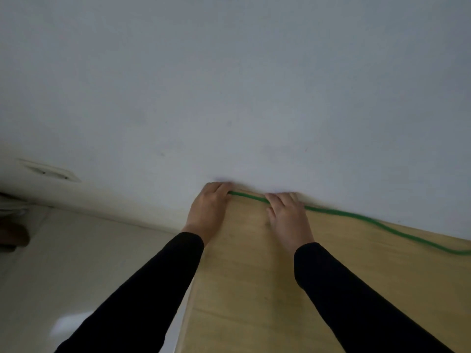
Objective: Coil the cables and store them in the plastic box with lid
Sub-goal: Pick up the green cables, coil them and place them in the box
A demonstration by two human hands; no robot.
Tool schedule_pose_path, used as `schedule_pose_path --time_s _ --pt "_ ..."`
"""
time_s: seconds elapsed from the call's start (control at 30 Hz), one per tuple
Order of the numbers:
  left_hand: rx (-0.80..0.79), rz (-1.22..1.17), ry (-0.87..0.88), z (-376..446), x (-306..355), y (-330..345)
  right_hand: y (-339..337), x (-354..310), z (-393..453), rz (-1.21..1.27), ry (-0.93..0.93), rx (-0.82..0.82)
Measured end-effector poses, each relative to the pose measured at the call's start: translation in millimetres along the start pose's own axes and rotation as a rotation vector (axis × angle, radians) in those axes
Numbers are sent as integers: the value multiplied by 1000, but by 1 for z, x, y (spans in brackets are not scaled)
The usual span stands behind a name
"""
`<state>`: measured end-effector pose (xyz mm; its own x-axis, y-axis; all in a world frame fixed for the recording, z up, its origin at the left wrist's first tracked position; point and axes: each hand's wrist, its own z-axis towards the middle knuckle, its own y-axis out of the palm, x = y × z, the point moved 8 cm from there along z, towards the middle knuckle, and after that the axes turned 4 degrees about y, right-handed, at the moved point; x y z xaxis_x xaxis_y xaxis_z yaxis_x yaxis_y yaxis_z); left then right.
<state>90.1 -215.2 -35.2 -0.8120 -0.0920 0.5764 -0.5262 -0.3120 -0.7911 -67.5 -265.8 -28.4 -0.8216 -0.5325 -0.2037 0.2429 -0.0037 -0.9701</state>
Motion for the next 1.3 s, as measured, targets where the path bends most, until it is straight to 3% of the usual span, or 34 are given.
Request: schedule_pose_path --time_s 0.1,0.23,0.4,0.63,0.73,0.9,1.0,1.17,1.3 --pt "74 -70 -25 2 7 -14 -18 12 -5 7 35 71" --pt "202 -211 -9 10 38 -48 -64 30 -8 280 94 140" --pt "247 -547 -193 22 88 -82 -147 50 -27 495 38 279" --pt "40 -834 35 6 220 -88 -261 90 -52 472 -71 509" --pt "37 -1025 13 -13 273 -87 -298 109 -64 482 -122 544" --pt "-22 -1653 -47 -32 356 -77 -339 137 -86 522 -169 526" --pt "43 -1877 -2 -33 395 -86 -341 141 -102 591 -186 409" --pt "222 -1981 39 -29 422 -117 -332 137 -136 561 -197 348" --pt "304 -1868 44 -25 424 -135 -333 123 -163 464 -270 235"
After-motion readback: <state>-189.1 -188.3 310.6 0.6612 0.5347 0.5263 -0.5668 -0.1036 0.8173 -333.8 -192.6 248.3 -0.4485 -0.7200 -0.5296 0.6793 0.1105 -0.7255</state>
